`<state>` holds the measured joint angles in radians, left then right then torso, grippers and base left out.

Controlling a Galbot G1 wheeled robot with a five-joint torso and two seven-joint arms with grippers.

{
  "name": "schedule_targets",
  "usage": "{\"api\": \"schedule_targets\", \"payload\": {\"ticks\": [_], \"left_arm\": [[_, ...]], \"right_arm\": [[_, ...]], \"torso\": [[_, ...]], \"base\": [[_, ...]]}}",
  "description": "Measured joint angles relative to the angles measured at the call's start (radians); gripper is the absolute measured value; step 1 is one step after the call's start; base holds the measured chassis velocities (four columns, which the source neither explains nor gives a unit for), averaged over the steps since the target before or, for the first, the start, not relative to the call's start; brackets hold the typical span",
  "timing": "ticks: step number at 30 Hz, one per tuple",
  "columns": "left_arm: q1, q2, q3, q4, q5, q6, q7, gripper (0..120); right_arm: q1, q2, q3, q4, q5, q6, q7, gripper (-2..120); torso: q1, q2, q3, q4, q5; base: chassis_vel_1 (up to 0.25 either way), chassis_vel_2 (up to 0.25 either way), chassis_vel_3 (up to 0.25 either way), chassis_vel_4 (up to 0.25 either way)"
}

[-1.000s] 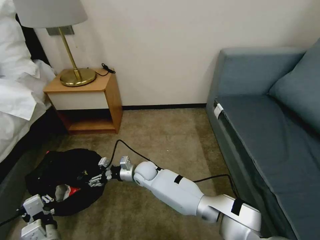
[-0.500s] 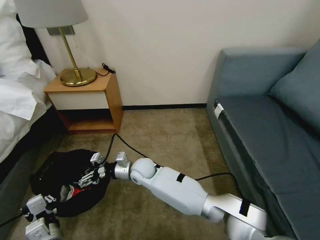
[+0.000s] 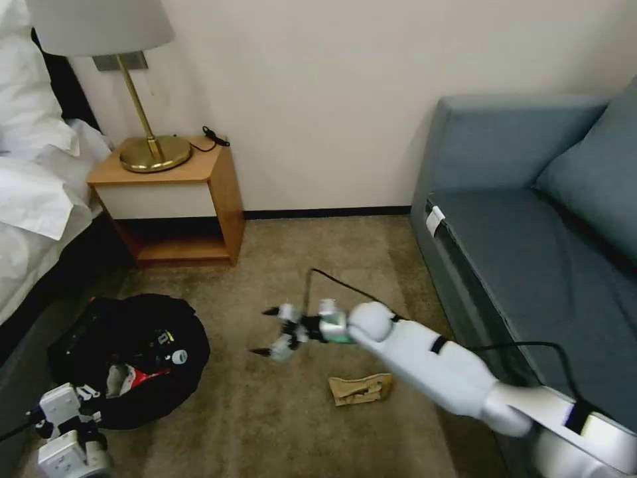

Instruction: Pick up the trash bin, then pick up the garbage on the floor and place it into the trash bin.

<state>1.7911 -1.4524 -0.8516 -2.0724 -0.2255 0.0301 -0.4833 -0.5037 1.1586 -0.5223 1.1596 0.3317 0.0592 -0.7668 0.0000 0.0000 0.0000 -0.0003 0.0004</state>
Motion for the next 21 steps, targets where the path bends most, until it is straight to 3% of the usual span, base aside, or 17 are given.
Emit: {"api": "schedule_targets", "payload": {"ticks": [5,21], "left_arm": [[-0.001,0.004,0.000,0.005,-0.008,-0.003,0.000,1],[0.021,-0.012,0.002,0.000,-0.009,-0.027,0.000,1]], "right_arm": [[-0.047,-0.052,0.020,0.003,-0.076,0.029,-0.026,100],[-0.167,-0.162,0.070,0.037,-0.156,0.038,-0.143,100]], "torso": [[0.000,0.000,0.000,0.0003,-0.0001],[0.000,0.000,0.000,0.0003,-0.0002]], "base": [[0.000,0.000,0.000,0.000],[0.000,0.000,0.000,0.000]]}}
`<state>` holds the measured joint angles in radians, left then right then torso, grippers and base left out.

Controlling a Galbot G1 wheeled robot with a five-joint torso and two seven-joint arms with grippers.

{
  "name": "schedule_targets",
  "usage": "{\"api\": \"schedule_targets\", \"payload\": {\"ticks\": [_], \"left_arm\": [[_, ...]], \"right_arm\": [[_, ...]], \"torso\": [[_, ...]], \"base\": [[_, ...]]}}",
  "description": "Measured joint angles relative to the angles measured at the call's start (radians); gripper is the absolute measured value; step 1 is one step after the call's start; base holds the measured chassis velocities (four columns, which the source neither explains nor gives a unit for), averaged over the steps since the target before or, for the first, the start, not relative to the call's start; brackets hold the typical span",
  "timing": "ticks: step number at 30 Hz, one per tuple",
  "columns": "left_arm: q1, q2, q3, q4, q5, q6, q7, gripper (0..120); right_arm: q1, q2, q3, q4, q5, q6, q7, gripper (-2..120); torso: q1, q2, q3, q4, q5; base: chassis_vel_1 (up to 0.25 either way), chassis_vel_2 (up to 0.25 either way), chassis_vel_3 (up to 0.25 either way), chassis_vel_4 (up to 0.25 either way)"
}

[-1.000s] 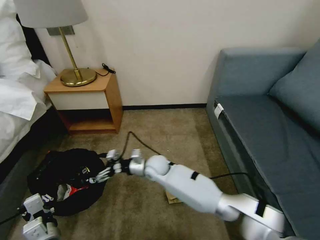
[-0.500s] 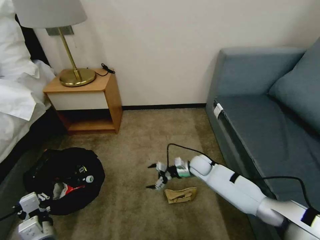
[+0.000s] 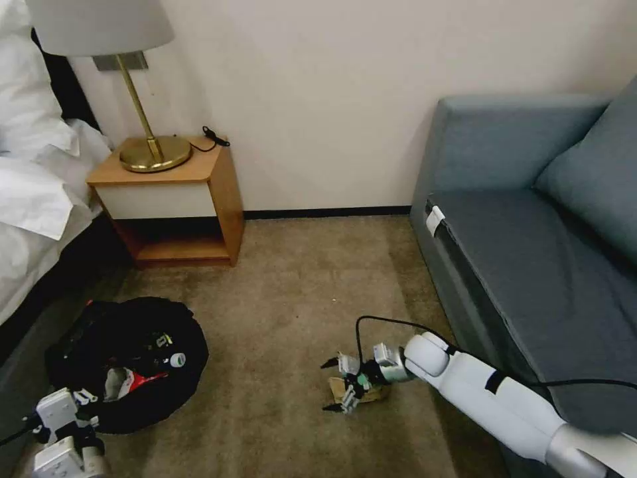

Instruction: Pick up the trash bin, then pick up the garbage on the floor and place it into the trash bin.

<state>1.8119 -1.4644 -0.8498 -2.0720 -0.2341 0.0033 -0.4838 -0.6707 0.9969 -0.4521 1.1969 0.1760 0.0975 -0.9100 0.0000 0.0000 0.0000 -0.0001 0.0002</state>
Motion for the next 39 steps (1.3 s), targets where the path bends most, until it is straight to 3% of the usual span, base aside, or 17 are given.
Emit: {"api": "schedule_targets", "payload": {"ticks": [8,18,32,37,39], "left_arm": [[0.011,-0.012,0.006,-0.003,0.009,-0.012,0.000,1],[0.021,-0.011,0.006,-0.011,0.011,-0.015,0.000,1],[0.025,-0.017,0.011,-0.016,0.026,-0.015,0.000,1],[0.027,-0.018,0.011,-0.017,0.026,-0.015,0.000,1],[0.028,-0.018,0.011,-0.017,0.026,-0.016,0.000,1]], "right_arm": [[-0.018,-0.005,0.039,-0.037,-0.037,0.007,-0.015,100],[-0.019,0.033,0.088,-0.179,-0.064,0.033,-0.036,100],[-0.022,0.038,0.113,-0.239,-0.057,0.055,-0.063,47],[-0.024,0.038,0.113,-0.239,-0.057,0.056,-0.065,42],[-0.026,0.039,0.114,-0.239,-0.058,0.057,-0.066,25]], "torso": [[0.000,0.000,0.000,0.0000,-0.0001],[0.000,0.000,0.000,0.0001,-0.0002],[0.000,0.000,0.000,0.0001,-0.0002],[0.000,0.000,0.000,0.0000,-0.0002],[0.000,0.000,0.000,0.0001,-0.0002]], "base": [[0.000,0.000,0.000,0.000],[0.000,0.000,0.000,0.000],[0.000,0.000,0.000,0.000],[0.000,0.000,0.000,0.000],[0.000,0.000,0.000,0.000]]}}
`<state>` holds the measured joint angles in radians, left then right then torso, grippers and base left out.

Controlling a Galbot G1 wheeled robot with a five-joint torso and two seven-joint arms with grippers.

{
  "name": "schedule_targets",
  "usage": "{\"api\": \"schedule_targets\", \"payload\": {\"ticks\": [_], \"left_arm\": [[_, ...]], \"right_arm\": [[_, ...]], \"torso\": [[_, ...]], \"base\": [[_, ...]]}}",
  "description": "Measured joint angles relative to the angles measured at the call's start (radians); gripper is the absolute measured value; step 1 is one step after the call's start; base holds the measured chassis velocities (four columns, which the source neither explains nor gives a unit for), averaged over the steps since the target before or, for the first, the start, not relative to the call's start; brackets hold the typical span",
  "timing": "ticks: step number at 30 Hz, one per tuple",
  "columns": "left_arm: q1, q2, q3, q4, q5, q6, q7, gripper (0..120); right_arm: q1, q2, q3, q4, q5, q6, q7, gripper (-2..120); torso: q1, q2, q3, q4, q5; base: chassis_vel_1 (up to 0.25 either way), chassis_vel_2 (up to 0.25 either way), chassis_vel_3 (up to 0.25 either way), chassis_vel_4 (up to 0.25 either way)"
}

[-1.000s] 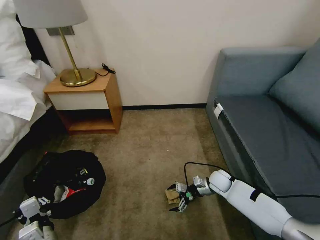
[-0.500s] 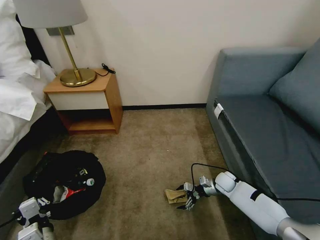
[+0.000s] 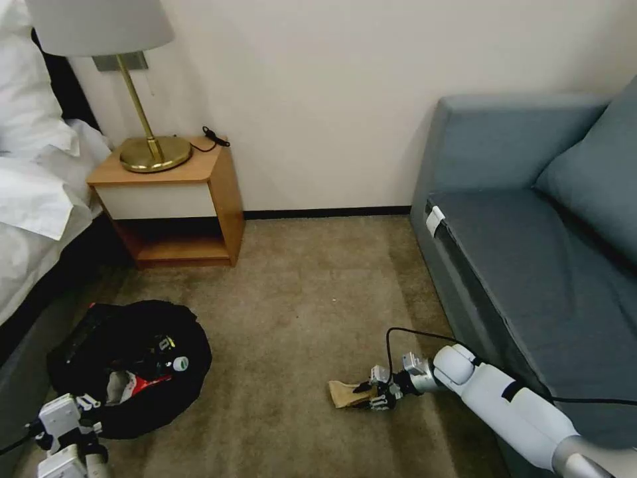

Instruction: Pick up the trash bin, then pick up the garbage on the floor and place it into the trash bin.

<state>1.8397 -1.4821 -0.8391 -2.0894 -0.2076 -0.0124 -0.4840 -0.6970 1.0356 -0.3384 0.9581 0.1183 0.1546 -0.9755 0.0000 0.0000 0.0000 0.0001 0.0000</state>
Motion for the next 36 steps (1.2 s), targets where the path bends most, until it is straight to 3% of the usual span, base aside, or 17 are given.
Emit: {"api": "schedule_targets", "payload": {"ticks": [8,21,36], "left_arm": [[0.007,-0.002,0.000,-0.001,0.001,-0.014,0.000,1],[0.034,-0.015,0.004,-0.005,0.019,-0.036,0.000,1],[0.039,-0.038,0.019,-0.007,0.058,-0.041,0.000,1]], "right_arm": [[-0.013,0.002,0.009,0.002,-0.001,0.004,-0.005,0],[-0.041,0.009,0.079,0.036,0.053,0.013,-0.021,0],[-0.029,0.025,0.069,0.314,0.304,-0.088,0.033,0]], "torso": [[0.000,0.000,0.000,-0.0001,0.0000],[0.000,0.000,0.000,-0.0001,0.0000],[0.000,0.000,0.000,-0.0001,0.0000]], "base": [[0.000,0.000,0.000,0.000],[0.000,0.000,0.000,0.000],[0.000,0.000,0.000,0.000]]}}
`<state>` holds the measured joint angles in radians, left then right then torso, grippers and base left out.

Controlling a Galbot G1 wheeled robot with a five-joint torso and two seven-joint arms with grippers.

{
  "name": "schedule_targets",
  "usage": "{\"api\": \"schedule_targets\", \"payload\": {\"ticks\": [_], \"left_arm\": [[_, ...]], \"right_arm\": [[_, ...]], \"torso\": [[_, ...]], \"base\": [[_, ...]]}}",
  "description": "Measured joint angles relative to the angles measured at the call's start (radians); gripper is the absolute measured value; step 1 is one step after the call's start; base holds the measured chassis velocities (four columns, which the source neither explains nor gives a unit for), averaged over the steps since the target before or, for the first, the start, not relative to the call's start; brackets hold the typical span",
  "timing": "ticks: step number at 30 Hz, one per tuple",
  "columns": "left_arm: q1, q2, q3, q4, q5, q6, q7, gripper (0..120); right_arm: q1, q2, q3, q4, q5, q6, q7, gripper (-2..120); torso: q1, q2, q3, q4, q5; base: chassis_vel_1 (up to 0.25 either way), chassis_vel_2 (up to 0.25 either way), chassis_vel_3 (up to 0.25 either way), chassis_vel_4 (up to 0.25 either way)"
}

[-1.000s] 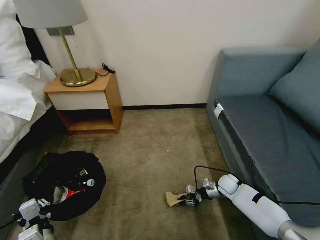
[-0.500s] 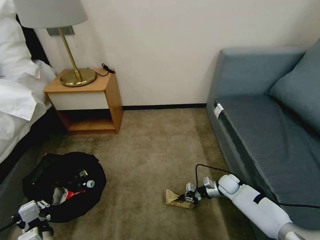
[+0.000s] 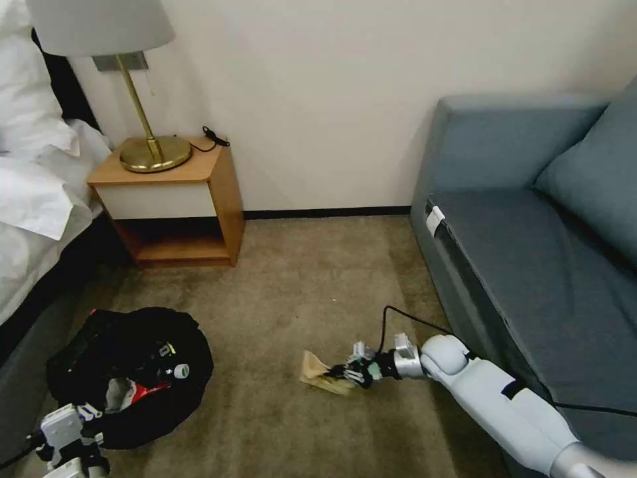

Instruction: Pick up the trash bin, then pick up the garbage on the floor and place it into the trash bin.

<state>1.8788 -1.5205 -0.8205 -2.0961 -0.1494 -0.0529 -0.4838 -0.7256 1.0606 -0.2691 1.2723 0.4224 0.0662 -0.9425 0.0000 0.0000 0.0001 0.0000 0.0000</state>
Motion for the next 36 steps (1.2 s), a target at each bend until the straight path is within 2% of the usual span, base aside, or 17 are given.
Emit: {"api": "schedule_targets", "payload": {"ticks": [4,6,10,17,26,36], "left_arm": [[0.003,-0.006,0.006,-0.004,0.011,0.000,0.003,1],[0.003,-0.007,0.007,-0.005,0.013,0.000,0.004,1],[0.009,-0.013,0.012,-0.019,0.034,0.005,0.005,1],[0.004,-0.020,0.023,-0.027,0.058,0.025,0.006,1],[-0.003,-0.050,0.055,-0.026,0.083,0.024,0.016,1],[0.014,-0.072,0.081,-0.033,0.112,0.002,0.023,1]], "right_arm": [[0.032,0.016,-0.055,0.089,0.126,-0.043,0.069,0],[0.039,0.020,-0.065,0.102,0.147,-0.048,0.084,0],[0.087,0.061,-0.122,0.182,0.315,-0.087,0.140,0],[0.114,0.130,-0.165,0.247,0.443,-0.112,0.209,0],[0.102,0.218,-0.204,0.187,0.462,-0.084,0.262,0],[0.073,0.239,-0.242,0.159,0.414,-0.055,0.283,0]], "torso": [[0.000,0.000,0.000,0.0001,-0.0001],[0.000,0.000,0.000,0.0000,-0.0001],[0.000,0.000,0.000,0.0001,0.0000],[0.000,0.000,0.000,0.0001,0.0000],[0.000,0.000,0.000,0.0000,-0.0001],[0.000,0.000,0.000,0.0000,0.0001]], "base": [[0.000,0.000,0.000,0.000],[0.000,0.000,0.000,0.000],[0.000,0.000,0.000,0.000],[0.000,0.000,0.000,0.000],[0.000,0.000,0.000,0.000],[0.000,0.000,0.000,0.000]]}}
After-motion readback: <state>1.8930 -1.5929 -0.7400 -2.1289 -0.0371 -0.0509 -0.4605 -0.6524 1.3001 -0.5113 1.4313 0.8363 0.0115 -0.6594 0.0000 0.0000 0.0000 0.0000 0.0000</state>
